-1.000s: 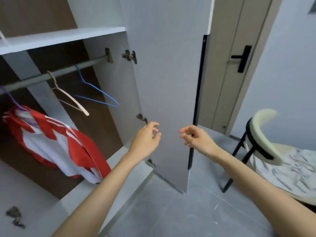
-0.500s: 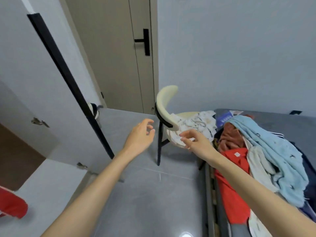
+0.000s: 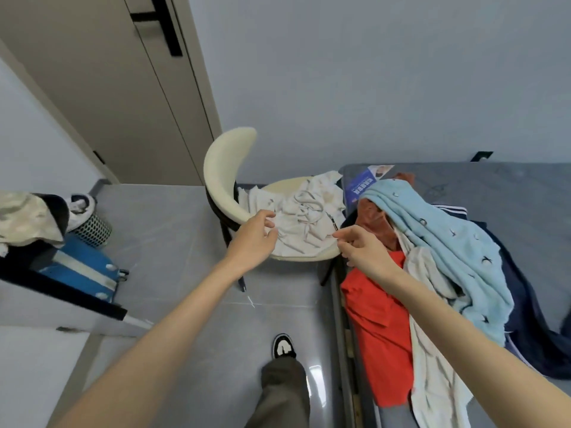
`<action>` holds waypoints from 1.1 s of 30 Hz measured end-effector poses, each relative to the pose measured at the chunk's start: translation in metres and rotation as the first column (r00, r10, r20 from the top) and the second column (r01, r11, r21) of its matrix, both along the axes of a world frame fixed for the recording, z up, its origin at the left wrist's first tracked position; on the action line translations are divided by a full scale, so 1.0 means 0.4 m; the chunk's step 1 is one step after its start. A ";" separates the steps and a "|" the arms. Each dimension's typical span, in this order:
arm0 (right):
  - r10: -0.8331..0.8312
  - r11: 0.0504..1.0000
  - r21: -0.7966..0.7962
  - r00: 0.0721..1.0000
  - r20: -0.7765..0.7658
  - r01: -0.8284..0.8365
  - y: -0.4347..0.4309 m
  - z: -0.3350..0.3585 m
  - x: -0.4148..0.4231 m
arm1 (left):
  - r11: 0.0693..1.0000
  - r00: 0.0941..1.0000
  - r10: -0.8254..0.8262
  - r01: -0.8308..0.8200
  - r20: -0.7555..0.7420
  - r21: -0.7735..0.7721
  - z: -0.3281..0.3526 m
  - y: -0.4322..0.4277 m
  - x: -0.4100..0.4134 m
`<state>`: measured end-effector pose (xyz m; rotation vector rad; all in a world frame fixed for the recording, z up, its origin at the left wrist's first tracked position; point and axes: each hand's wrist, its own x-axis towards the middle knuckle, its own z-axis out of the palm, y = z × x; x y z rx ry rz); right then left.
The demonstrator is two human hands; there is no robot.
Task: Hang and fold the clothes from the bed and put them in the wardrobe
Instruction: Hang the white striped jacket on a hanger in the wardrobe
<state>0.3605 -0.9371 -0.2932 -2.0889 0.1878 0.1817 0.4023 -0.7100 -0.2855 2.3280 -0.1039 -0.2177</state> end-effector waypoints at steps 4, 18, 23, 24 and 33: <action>-0.070 0.997 -0.003 0.991 -0.117 0.071 -0.041 -0.070 0.159 | 0.999 0.995 -0.048 0.050 -0.088 0.019 -0.072 -0.042 0.182; -0.063 0.993 -0.116 0.946 -0.317 0.027 -0.124 -0.315 0.701 | 0.999 0.902 0.043 -0.046 -0.430 0.002 -0.376 -0.127 0.644; -0.006 0.991 -0.125 0.912 -0.411 -0.050 -0.138 -0.496 0.895 | 0.994 0.867 0.105 -0.110 -0.487 0.019 -0.541 -0.174 0.768; 0.006 0.989 -0.133 0.905 -0.426 -0.069 -0.143 -0.532 0.927 | 0.992 0.859 0.118 -0.123 -0.498 0.024 -0.574 -0.185 0.791; 0.245 0.907 -0.192 0.840 -0.483 -0.375 -0.151 -0.823 1.071 | 0.970 0.839 0.158 -0.032 -0.520 0.242 -0.848 -0.267 0.918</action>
